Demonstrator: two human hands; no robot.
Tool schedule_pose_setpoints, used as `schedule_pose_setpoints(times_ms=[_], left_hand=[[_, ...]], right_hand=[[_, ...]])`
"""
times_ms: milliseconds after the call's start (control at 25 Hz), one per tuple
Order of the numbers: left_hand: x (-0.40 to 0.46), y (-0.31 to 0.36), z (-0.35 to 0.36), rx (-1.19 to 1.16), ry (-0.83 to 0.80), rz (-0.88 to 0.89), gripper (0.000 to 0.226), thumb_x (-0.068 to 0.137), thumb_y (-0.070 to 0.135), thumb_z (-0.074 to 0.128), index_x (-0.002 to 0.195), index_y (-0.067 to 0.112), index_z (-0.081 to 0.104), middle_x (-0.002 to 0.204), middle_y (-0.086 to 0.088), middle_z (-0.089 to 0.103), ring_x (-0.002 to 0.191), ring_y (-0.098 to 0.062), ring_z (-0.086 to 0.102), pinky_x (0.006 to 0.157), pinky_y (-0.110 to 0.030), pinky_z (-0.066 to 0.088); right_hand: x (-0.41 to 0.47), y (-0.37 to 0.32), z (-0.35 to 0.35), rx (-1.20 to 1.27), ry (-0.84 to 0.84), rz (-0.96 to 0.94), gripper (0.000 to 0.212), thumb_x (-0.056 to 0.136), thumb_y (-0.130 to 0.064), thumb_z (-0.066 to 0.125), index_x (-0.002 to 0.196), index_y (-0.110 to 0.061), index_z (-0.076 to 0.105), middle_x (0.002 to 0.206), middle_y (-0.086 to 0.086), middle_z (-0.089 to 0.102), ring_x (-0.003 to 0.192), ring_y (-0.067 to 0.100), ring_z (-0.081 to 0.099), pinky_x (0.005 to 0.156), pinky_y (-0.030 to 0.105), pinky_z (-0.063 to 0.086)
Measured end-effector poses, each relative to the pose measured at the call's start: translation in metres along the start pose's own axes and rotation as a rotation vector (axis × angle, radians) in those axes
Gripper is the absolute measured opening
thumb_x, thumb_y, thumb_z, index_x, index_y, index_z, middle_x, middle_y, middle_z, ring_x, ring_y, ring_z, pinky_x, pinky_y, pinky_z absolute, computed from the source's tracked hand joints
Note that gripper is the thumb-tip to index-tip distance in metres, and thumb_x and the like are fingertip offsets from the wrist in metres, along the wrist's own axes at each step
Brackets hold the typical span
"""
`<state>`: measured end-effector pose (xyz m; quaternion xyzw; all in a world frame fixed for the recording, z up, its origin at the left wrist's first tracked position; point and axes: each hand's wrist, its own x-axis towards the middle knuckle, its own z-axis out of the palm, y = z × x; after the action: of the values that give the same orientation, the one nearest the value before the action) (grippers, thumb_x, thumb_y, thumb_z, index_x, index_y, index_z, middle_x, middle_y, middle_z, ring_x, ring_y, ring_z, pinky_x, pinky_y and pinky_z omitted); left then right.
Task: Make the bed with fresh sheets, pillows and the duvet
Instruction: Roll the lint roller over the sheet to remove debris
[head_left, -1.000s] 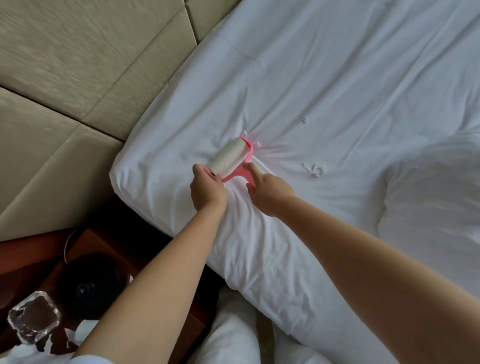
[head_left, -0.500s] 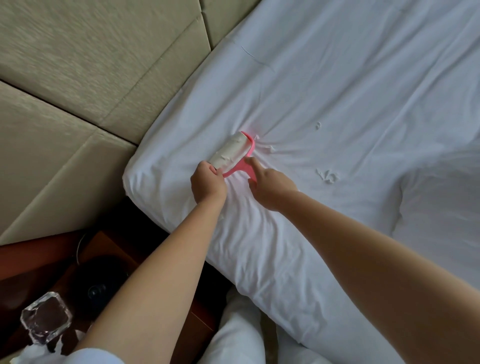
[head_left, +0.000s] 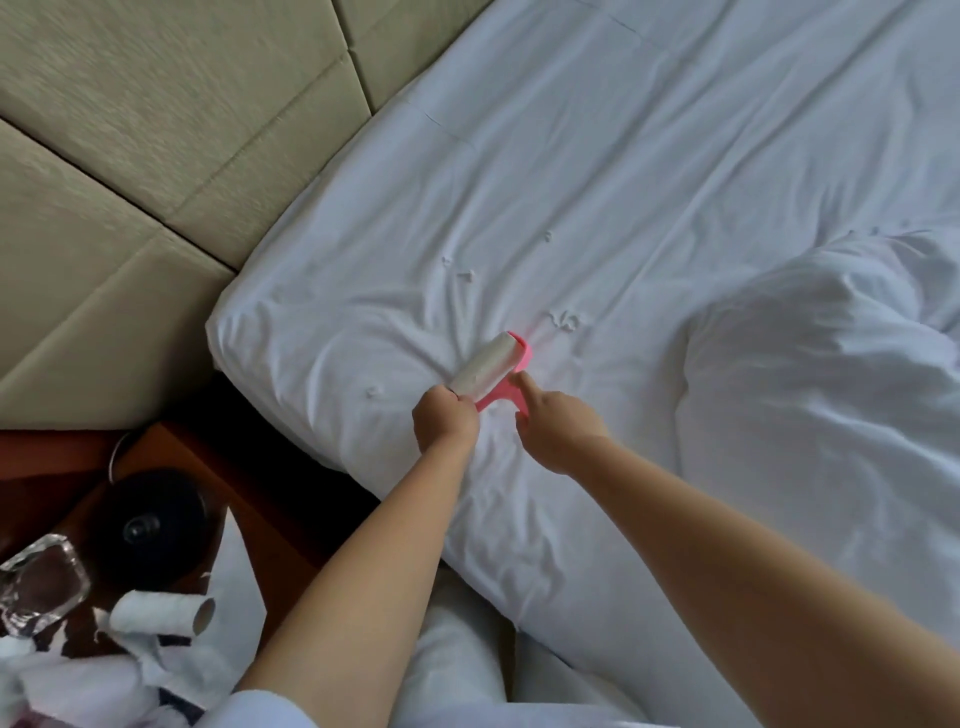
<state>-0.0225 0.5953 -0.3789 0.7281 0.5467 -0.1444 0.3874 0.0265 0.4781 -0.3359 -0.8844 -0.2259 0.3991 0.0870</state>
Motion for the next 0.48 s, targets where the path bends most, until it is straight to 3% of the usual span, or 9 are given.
schedule_pose_setpoints(times_ms=[120,320,400,480], left_hand=[[-0.015,0.000,-0.003,-0.057,0.057,-0.009,0.027,0.088,0.010,0.048,0.097,-0.004,0.069,0.098,-0.020,0.068,0.098,-0.037,0.062,0.079,-0.035,0.048],[-0.014,-0.032,-0.032,-0.284,0.114,-0.146,0.027,0.088,0.016,0.049,0.091,0.000,0.071,0.090,-0.016,0.072,0.092,-0.033,0.066,0.083,-0.035,0.053],[-0.010,-0.050,-0.044,-0.337,0.117,-0.190,0.023,0.087,0.014,0.051,0.085,0.000,0.069,0.087,-0.014,0.072,0.089,-0.032,0.066,0.077,-0.032,0.052],[-0.006,-0.064,-0.056,-0.424,0.100,-0.235,0.019,0.086,0.010,0.054,0.068,0.005,0.056,0.077,-0.013,0.070,0.074,-0.027,0.068,0.063,-0.028,0.051]], right_hand=[[-0.015,-0.004,-0.003,-0.051,0.054,-0.035,0.041,0.098,-0.019,0.034,0.138,-0.024,0.025,0.084,0.010,0.052,0.070,0.030,0.047,0.059,0.033,0.035],[-0.021,-0.035,0.002,-0.097,0.050,-0.168,0.039,0.101,-0.023,0.033,0.139,-0.022,0.026,0.095,0.015,0.060,0.072,0.029,0.046,0.060,0.033,0.035],[-0.018,-0.050,0.014,-0.087,0.010,-0.197,0.041,0.101,-0.023,0.033,0.140,-0.023,0.024,0.095,0.015,0.059,0.074,0.029,0.048,0.062,0.034,0.036],[-0.013,-0.064,0.028,-0.075,-0.042,-0.187,0.043,0.101,-0.023,0.032,0.142,-0.025,0.020,0.088,0.011,0.055,0.074,0.029,0.048,0.061,0.034,0.037]])
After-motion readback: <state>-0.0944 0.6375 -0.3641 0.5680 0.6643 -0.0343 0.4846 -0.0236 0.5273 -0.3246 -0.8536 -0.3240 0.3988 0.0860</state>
